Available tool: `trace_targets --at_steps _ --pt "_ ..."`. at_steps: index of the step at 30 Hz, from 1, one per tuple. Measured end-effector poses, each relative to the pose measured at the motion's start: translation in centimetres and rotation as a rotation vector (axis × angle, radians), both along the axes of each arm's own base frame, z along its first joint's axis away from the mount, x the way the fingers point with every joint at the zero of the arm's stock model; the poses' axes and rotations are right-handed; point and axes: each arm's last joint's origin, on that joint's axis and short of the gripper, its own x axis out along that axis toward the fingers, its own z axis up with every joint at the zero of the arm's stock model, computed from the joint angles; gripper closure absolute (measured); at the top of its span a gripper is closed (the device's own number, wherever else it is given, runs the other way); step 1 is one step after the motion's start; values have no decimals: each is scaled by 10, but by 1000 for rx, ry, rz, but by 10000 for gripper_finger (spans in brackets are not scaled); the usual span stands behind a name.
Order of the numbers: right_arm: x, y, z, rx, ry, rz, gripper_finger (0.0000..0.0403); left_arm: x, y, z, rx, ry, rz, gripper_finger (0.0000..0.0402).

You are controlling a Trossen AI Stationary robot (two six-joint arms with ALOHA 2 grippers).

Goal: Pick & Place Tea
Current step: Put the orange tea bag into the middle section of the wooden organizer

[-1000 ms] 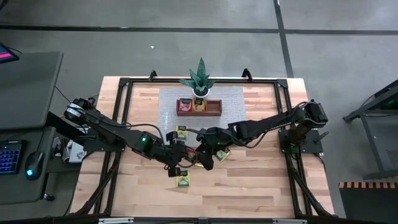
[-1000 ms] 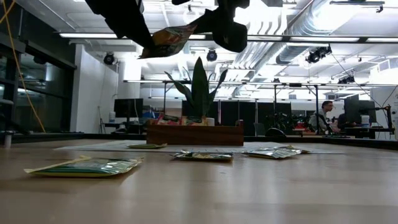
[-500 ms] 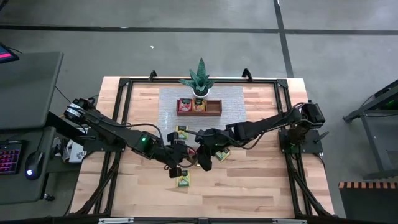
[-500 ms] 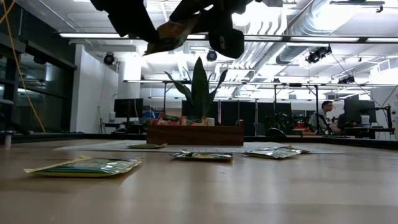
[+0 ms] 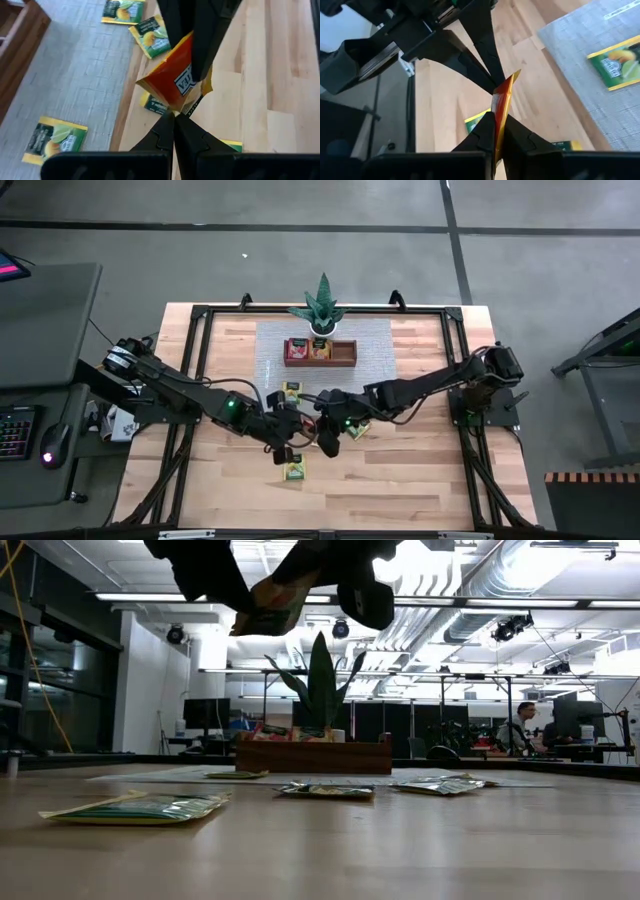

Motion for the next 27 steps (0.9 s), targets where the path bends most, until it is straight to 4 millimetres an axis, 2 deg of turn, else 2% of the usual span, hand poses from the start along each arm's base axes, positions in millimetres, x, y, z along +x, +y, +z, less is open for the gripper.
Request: trace_targets --at_steps 3,6,10,14,20,27 --pt "-2 6 -1 -35 1 -33 395 -2 2 0 12 8 34 398" --pt "-7 13 -2 -67 31 -49 396 -14 8 3 41 54 65 387" --pt "-12 23 0 -115 16 -85 396 -24 15 13 64 31 153 365" --pt "-20 32 12 -193 -51 -176 396 -38 22 29 48 -31 234 345" --pt "-33 53 33 -357 -221 -343 396 -47 28 51 3 -168 285 332" --pt "-46 76 42 -499 -324 -527 396 -47 28 57 -9 -232 298 332"
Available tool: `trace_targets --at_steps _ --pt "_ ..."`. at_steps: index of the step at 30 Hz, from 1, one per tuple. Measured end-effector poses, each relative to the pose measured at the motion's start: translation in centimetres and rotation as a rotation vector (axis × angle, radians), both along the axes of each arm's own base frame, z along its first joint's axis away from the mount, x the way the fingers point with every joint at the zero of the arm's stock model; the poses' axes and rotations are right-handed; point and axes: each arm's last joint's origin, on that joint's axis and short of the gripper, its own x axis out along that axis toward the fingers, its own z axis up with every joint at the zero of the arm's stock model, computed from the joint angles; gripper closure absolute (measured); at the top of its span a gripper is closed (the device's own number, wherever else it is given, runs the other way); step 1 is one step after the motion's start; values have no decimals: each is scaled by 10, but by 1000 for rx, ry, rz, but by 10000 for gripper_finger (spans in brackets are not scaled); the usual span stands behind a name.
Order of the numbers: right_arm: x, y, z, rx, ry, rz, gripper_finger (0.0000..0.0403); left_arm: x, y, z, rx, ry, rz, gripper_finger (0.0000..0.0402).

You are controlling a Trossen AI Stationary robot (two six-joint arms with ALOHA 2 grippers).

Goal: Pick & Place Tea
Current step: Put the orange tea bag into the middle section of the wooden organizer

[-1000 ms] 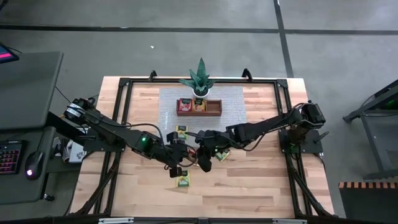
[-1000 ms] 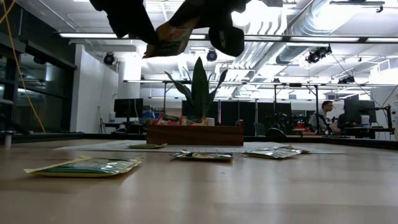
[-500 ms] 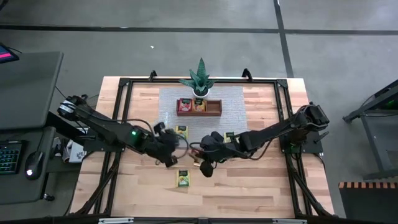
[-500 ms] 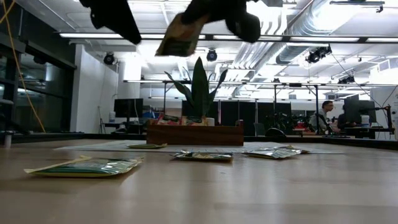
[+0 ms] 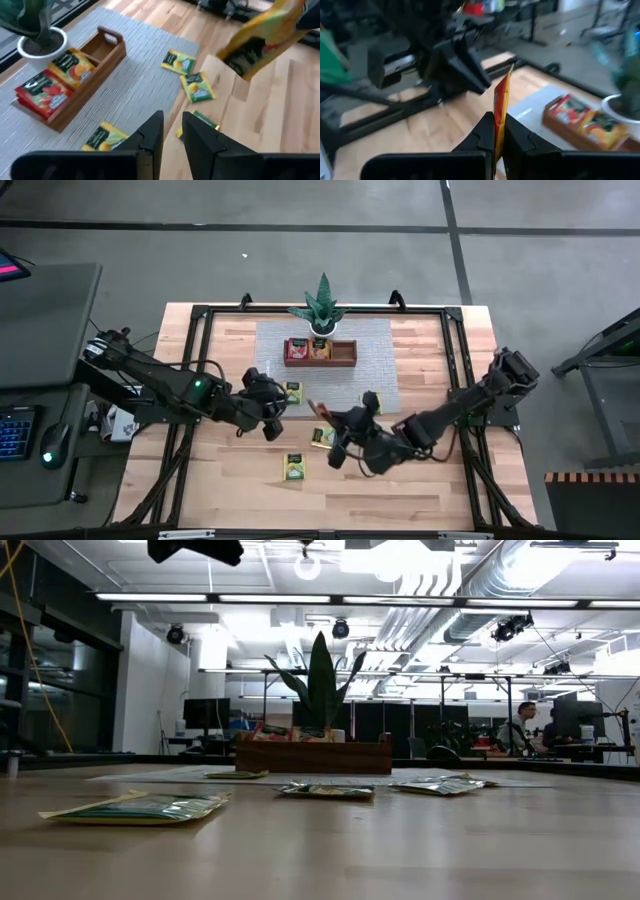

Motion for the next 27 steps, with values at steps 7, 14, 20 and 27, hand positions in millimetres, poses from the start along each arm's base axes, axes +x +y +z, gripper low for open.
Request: trace_targets --at_steps 7,14,20,27 --pt "-11 22 14 -62 -119 -92 396 4 -2 5 -27 -74 5 332" --pt "-12 32 38 -116 -221 -14 396 13 -6 18 -62 -215 -36 332" --pt "-17 30 68 -246 -353 32 397 19 -10 32 -77 -345 -105 332" --pt "-19 29 73 -289 -370 31 397 20 -11 48 -73 -468 -179 332"
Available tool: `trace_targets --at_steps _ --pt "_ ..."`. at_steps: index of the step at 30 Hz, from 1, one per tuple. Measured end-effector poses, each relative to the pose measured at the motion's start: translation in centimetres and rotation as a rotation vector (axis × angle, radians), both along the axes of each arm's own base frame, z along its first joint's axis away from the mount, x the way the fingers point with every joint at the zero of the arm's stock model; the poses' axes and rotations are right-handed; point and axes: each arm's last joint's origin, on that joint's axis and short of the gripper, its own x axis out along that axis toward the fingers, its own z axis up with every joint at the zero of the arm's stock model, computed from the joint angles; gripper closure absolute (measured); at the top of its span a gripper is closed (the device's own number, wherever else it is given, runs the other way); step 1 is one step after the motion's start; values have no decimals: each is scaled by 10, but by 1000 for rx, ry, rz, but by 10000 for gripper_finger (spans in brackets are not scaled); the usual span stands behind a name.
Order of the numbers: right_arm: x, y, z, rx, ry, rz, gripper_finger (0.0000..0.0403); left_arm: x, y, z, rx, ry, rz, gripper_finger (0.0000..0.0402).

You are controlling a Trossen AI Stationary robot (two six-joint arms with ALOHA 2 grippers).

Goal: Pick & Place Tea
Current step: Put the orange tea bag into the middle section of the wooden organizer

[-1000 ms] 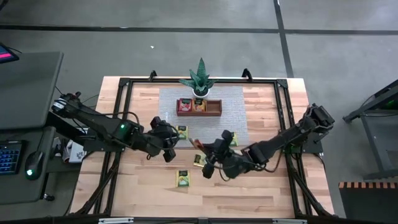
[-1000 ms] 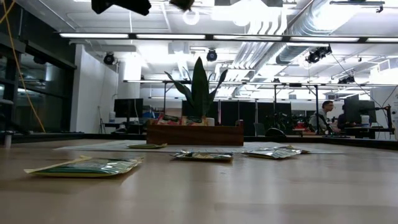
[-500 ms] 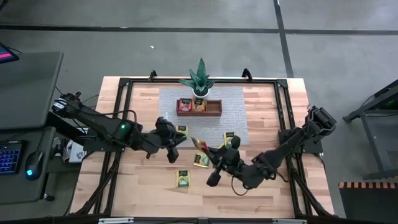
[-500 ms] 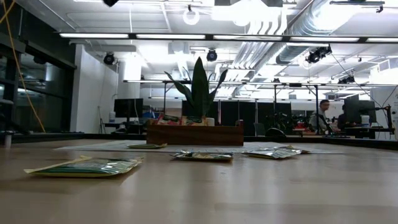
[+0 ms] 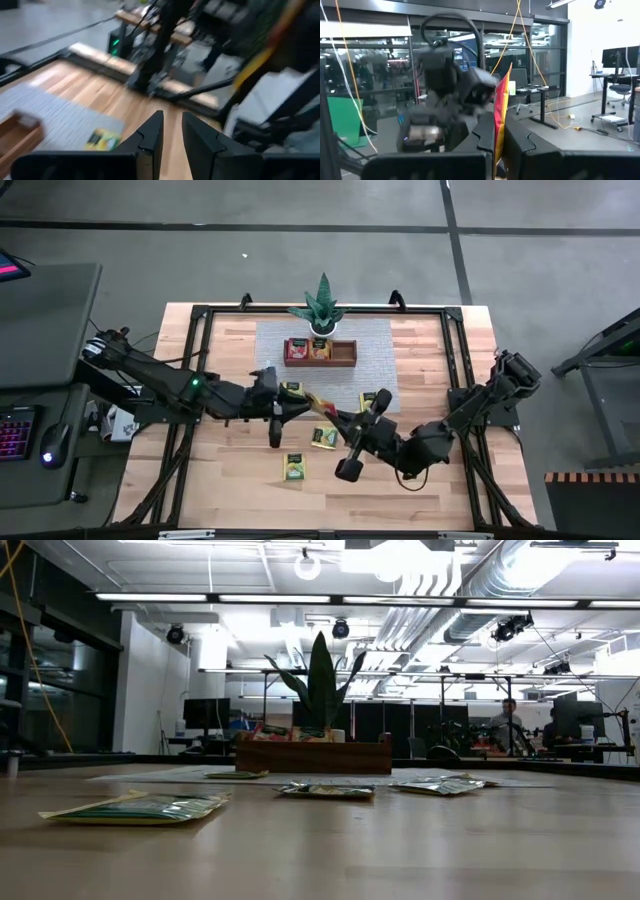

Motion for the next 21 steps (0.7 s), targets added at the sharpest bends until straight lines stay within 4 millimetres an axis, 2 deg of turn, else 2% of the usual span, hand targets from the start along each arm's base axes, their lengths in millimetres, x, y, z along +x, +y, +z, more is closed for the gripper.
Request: trace_targets --at_steps 6,14,21 --pt "1 1 -3 -1 24 -5 397 1 -2 13 2 -115 -82 332" --pt "1 1 -3 -15 21 15 397 0 -9 16 -3 -140 -308 332" --pt "-1 6 -4 -18 30 31 397 -2 -8 19 51 -159 -323 332"
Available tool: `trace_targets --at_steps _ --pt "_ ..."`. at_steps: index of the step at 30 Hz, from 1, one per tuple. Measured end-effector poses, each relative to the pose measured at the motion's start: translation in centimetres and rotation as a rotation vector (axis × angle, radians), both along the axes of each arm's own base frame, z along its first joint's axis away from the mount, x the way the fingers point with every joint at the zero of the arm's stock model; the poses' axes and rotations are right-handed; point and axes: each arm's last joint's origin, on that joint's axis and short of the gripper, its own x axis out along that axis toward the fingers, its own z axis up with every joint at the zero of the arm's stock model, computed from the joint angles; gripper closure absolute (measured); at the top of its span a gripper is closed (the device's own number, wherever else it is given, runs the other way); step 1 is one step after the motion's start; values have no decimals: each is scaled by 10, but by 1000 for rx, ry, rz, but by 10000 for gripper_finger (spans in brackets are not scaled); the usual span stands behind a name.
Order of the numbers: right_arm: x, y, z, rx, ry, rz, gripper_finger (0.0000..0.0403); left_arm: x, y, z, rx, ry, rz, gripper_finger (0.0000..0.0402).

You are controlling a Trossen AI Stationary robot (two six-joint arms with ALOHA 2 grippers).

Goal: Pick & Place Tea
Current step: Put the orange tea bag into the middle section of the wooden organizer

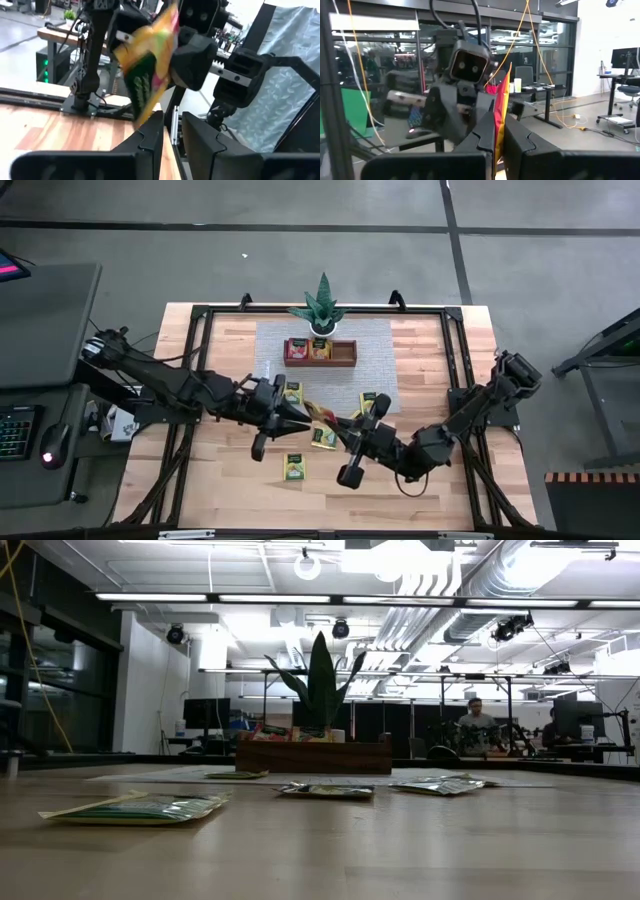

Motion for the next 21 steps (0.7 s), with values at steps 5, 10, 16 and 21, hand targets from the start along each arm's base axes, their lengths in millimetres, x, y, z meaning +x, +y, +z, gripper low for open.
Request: trace_targets --at_steps 5,10,16,21 --pt "-3 4 0 2 2 6 397 -1 1 1 10 -7 29 304" --pt "-8 4 5 6 7 0 397 -1 2 1 12 -3 45 230" --pt "-9 4 5 2 10 7 397 -1 2 1 -7 2 59 149" --pt "-7 5 2 14 16 51 397 -1 4 1 -17 3 110 121"
